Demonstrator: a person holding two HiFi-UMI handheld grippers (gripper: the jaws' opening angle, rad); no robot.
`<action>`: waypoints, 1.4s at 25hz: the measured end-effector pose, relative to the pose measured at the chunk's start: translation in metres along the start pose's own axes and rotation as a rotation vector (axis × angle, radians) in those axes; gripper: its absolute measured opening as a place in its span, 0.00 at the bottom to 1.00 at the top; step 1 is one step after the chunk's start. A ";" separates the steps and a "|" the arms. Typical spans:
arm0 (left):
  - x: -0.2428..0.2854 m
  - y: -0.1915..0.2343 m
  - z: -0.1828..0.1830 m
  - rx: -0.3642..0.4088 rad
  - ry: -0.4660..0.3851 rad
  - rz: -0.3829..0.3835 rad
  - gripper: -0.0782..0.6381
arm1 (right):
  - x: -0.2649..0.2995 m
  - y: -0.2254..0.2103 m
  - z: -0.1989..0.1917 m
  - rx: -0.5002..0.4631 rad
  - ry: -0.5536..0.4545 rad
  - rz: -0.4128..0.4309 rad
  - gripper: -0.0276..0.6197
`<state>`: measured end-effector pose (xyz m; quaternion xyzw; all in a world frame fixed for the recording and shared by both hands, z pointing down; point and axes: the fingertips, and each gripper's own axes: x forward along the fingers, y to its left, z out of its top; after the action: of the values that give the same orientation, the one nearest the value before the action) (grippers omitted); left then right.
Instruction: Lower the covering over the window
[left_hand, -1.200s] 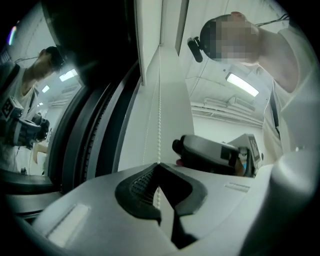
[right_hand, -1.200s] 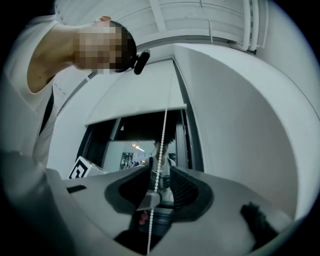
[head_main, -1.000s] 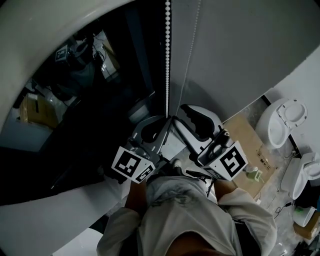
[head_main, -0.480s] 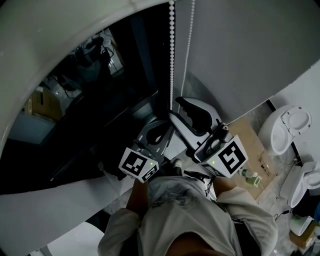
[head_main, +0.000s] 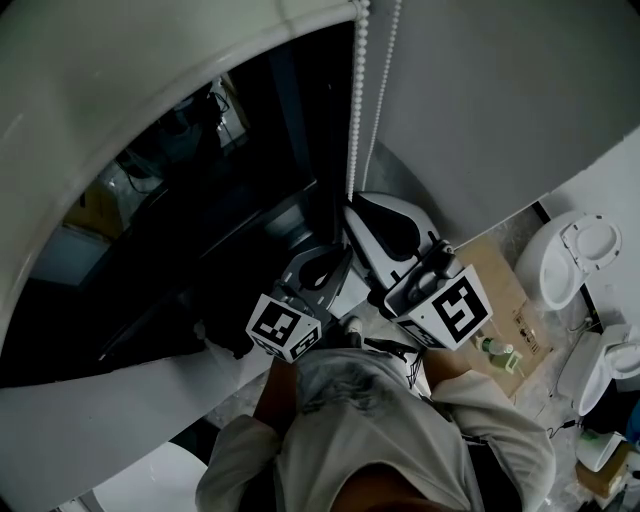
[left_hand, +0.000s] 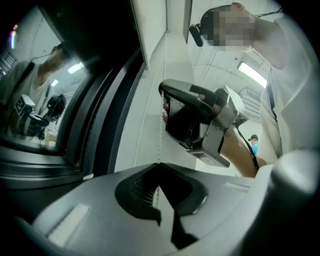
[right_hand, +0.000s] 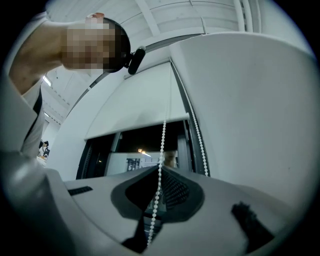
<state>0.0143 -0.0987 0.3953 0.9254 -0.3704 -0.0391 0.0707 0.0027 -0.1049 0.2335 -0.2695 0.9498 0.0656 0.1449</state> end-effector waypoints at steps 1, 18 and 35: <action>0.000 -0.001 0.000 0.007 0.000 -0.001 0.12 | 0.000 0.001 0.000 -0.009 0.003 -0.002 0.09; -0.041 0.012 0.059 0.052 -0.099 0.068 0.12 | -0.008 0.005 0.000 0.046 -0.035 -0.006 0.08; -0.065 0.014 0.095 0.067 -0.132 0.043 0.12 | -0.017 0.012 -0.038 0.099 0.063 -0.015 0.07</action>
<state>-0.0546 -0.0736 0.3049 0.9144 -0.3952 -0.0863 0.0160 0.0007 -0.0942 0.2752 -0.2708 0.9539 0.0088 0.1288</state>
